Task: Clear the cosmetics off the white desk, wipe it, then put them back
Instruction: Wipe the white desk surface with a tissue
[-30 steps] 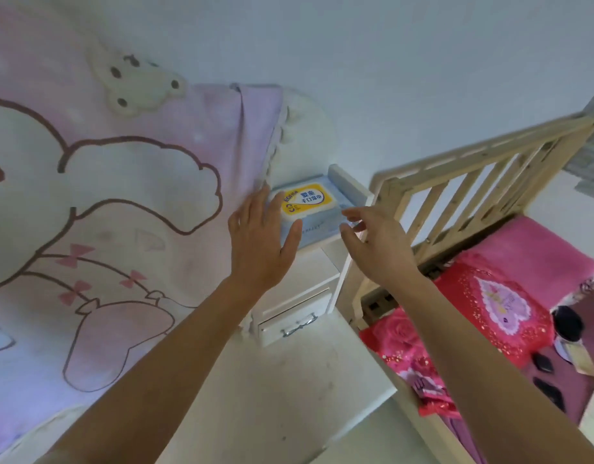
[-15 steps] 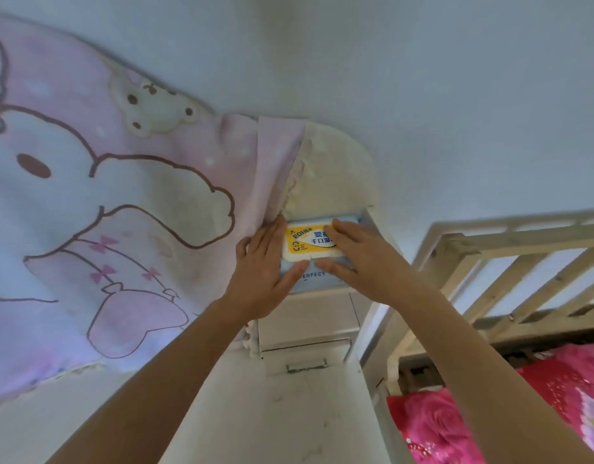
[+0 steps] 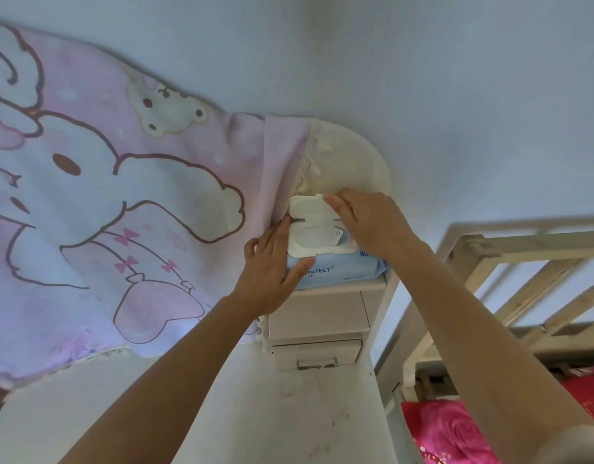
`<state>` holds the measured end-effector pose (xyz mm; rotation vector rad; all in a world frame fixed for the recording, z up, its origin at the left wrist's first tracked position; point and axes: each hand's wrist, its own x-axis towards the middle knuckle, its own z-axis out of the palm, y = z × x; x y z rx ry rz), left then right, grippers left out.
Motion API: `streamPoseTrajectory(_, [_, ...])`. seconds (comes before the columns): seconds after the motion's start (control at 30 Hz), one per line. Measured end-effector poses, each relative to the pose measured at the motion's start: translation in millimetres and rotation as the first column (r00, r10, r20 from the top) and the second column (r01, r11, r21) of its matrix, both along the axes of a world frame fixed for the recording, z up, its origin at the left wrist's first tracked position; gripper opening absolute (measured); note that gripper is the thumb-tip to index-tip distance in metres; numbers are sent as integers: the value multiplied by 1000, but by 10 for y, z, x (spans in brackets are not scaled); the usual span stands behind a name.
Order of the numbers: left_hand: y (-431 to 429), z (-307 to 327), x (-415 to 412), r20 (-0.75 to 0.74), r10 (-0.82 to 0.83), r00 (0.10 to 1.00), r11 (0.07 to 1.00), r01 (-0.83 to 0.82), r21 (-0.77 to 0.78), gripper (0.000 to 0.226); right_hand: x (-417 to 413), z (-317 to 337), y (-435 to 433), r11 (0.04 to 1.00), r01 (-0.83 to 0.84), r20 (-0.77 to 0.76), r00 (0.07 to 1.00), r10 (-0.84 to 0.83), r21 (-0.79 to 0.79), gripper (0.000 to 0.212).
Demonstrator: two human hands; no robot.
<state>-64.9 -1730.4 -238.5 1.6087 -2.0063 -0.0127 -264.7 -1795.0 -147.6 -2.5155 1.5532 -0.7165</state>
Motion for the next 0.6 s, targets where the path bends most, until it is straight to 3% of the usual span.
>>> streamPoseTrajectory(0.13, [-16,-14,17,2,-18,1000,1000,18,-10,74,39,-27,-53,995,75,302,949,-93,71,35])
streamPoseTrajectory(0.27, [-33,-5,59,30,-14,999,1000,14,17,79,9,-105,19,979,155,420,886,-198,135,23])
streamPoseTrajectory(0.4, [-65,30,96,48,-39,998,999,38,24,81,-85,-119,90,970,193,390,890,-237,150,24])
streamPoseTrajectory(0.6, [-101,24,102,37,-47,998,998,46,33,86,-6,-126,196,968,169,131,972,-195,186,39])
